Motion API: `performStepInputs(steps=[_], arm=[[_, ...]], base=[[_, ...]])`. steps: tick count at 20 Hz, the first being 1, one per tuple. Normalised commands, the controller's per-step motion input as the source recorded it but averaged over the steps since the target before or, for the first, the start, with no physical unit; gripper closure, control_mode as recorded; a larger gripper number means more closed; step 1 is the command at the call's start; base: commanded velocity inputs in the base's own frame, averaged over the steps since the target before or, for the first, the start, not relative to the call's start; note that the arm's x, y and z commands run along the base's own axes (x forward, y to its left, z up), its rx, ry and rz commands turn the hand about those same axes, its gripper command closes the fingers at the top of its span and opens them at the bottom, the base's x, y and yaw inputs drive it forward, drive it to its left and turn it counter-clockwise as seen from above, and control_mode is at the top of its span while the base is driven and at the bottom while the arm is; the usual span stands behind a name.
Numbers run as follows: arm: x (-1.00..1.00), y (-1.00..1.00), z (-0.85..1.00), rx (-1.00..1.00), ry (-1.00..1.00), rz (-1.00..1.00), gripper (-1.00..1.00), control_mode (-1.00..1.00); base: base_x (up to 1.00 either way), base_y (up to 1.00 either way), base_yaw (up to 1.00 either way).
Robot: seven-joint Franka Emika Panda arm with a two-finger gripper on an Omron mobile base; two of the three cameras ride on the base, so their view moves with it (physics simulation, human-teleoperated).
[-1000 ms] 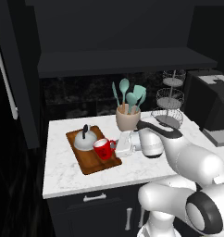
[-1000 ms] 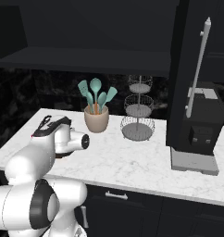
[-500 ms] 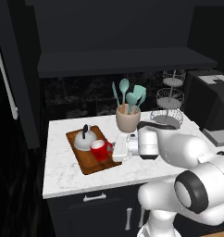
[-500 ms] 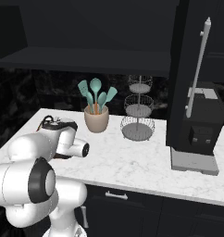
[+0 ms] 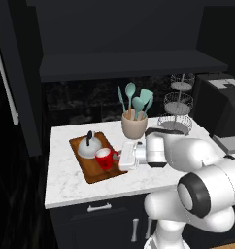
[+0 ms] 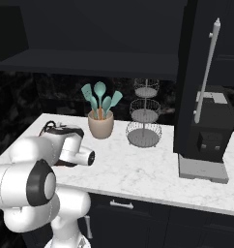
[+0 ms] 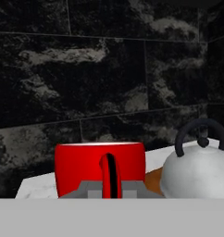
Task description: Pick the kettle from the counter and place it on the tray. Then pick the mug from the cabinet and place it on the tray. Then close the cabinet doors.
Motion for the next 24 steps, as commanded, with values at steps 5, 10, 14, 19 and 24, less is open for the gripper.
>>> performStepInputs(steps=[5,10,14,19,24], arm=[[0.0,0.01,-0.14,0.0,0.02,0.0,1.0,-1.0],[0.0,0.01,-0.2,0.0,0.02,0.0,1.0,-1.0],[0.0,0.0,-0.15,0.0,0.0,0.0,1.0,-1.0],[0.11,0.13,-0.06,0.02,-0.08,0.0,1.0,-1.0],[0.28,0.25,0.0,0.08,-0.17,0.0,1.0,-1.0]], base=[[0.0,0.0,0.0],[0.0,0.0,0.0],[0.0,0.0,0.0],[0.0,0.0,0.0],[0.0,0.0,0.0]])
